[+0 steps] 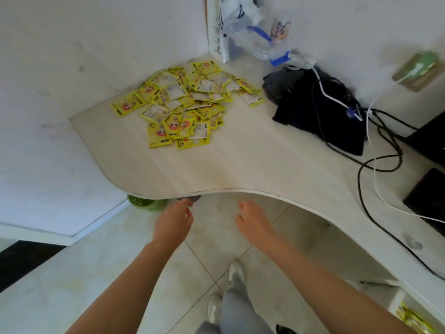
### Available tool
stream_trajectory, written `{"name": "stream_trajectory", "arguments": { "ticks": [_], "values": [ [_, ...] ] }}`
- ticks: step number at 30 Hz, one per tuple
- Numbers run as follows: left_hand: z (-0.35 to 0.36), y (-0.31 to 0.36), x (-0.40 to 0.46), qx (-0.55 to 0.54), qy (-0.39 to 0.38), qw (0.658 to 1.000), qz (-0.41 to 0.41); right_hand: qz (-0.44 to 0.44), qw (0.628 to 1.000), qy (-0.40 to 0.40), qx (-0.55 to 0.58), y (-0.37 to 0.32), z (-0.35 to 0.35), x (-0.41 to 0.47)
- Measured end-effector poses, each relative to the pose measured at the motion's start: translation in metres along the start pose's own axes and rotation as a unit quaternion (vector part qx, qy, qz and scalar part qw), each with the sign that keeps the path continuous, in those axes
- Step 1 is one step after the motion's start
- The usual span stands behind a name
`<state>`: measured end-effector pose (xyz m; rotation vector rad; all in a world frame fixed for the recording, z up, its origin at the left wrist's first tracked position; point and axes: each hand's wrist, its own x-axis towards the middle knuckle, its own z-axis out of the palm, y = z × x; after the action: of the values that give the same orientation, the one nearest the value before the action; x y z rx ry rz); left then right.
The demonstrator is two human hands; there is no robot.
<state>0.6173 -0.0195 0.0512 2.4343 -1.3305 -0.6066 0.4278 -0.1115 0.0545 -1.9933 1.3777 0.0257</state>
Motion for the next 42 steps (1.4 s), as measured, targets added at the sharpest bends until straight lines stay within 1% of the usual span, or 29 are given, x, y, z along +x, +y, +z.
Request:
{"name": "stream_trajectory", "arguments": {
  "ticks": [6,15,21,24,28,32,35,38,42],
  "values": [
    [-0.021,-0.018,0.070,-0.003,-0.007,1.000,-0.029,-0.052,0.998,-0.016,-0.028,-0.043,-0.017,0.084],
    [-0.056,-0.032,0.178,-0.034,-0.003,0.990,-0.139,-0.094,0.992,-0.050,-0.062,-0.101,-0.051,0.208],
    [-0.074,-0.042,0.237,-0.068,0.025,0.974,-0.214,-0.101,0.991,-0.055,-0.064,-0.140,-0.056,0.266],
    [-0.081,-0.050,0.264,-0.090,0.042,0.968,-0.230,-0.097,0.992,-0.046,-0.072,-0.160,-0.052,0.288],
    [-0.087,-0.055,0.293,-0.108,0.007,0.958,-0.267,-0.061,0.990,-0.041,-0.117,-0.183,-0.040,0.306],
    [-0.087,-0.057,0.308,-0.073,-0.026,0.967,-0.241,-0.027,0.984,-0.056,-0.169,-0.202,-0.024,0.314],
    [-0.085,-0.060,0.313,-0.061,-0.048,0.973,-0.217,-0.013,0.981,-0.046,-0.188,-0.210,-0.014,0.314],
    [-0.085,-0.065,0.314,-0.061,-0.064,0.975,-0.204,-0.001,0.982,-0.044,-0.186,-0.213,-0.010,0.315],
    [-0.087,-0.073,0.316,-0.081,-0.080,0.970,-0.215,0.013,0.983,-0.058,-0.174,-0.214,-0.010,0.317]
  ]
}}
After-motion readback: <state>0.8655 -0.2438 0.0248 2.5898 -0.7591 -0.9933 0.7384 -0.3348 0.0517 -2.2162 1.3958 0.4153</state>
